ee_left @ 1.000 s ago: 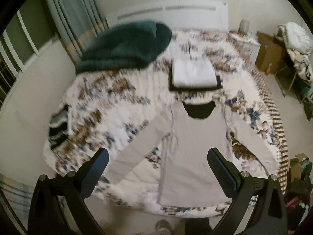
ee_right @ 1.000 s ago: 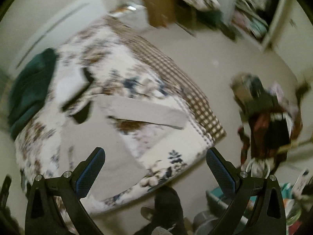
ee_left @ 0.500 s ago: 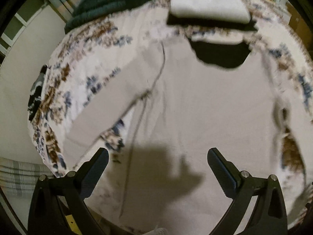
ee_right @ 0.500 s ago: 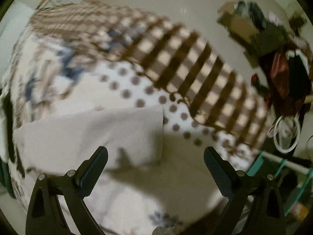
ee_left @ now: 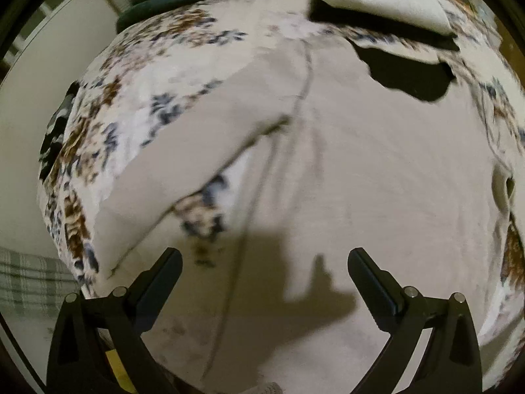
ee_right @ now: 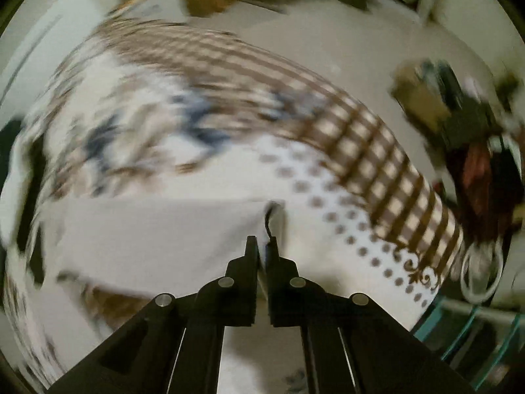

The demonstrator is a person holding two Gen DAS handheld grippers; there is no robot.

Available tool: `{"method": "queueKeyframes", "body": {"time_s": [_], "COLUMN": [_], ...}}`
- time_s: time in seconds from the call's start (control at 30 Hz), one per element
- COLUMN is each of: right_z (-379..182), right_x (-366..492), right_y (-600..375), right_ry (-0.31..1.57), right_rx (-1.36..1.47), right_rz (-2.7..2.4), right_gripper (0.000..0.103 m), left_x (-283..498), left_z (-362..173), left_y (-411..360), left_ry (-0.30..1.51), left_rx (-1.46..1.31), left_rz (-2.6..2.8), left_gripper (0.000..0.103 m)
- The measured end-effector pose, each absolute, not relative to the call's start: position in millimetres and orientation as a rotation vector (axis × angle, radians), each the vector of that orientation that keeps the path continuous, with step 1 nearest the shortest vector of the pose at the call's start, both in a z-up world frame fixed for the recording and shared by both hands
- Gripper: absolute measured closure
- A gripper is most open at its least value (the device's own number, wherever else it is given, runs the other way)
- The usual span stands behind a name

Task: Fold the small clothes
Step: 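Grasp the grey shirt's sleeve cuff with the right gripper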

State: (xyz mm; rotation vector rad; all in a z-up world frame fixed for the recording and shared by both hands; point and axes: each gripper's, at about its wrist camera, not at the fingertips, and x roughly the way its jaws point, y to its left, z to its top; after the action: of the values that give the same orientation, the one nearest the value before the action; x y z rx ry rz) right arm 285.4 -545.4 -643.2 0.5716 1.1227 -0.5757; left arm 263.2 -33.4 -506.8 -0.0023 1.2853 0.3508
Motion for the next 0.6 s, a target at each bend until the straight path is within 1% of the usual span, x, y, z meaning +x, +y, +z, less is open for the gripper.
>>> {"method": "queueKeyframes", "body": {"time_s": [0.07, 0.13, 0.27, 0.33, 0.43, 0.5, 0.6], "right_z": [-610.1, -591.3, -589.0, -604.9, -644.2, -667.6, -694.5], "right_x": [310.2, 326.6, 350.2, 338.6, 311.0, 285.1, 242.6], "right_y": [-490.7, -425.9, -280.4, -200.4, -107.0, -61.6, -23.3], "right_ry": [1.134, 1.154, 1.193, 1.225, 1.295, 1.337, 1.378], "right_rx": [0.465, 0.347, 0.098, -0.052, -0.248, -0.347, -0.458], "right_rz": [-0.44, -0.279, 0.013, 0.149, 0.303, 0.366, 0.41], "right_gripper": [0.099, 0.099, 0.099, 0.099, 0.099, 0.099, 0.099], "left_x": [253.2, 240.0, 212.1, 200.3, 180.9, 170.1, 157.2], "left_z": [-496.3, -486.5, -477.0, -478.0, -486.7, -494.6, -505.5], "left_y": [-15.7, 6.3, 60.0, 81.7, 116.7, 137.5, 162.8], "left_ry": [1.277, 1.268, 1.263, 1.267, 1.278, 1.292, 1.3], "left_rx": [-0.02, -0.039, -0.064, -0.066, -0.059, -0.067, -0.088], "left_rz": [0.378, 0.418, 0.516, 0.558, 0.623, 0.657, 0.695], "left_gripper": [0.0, 0.0, 0.0, 0.0, 0.0, 0.0, 0.0]}}
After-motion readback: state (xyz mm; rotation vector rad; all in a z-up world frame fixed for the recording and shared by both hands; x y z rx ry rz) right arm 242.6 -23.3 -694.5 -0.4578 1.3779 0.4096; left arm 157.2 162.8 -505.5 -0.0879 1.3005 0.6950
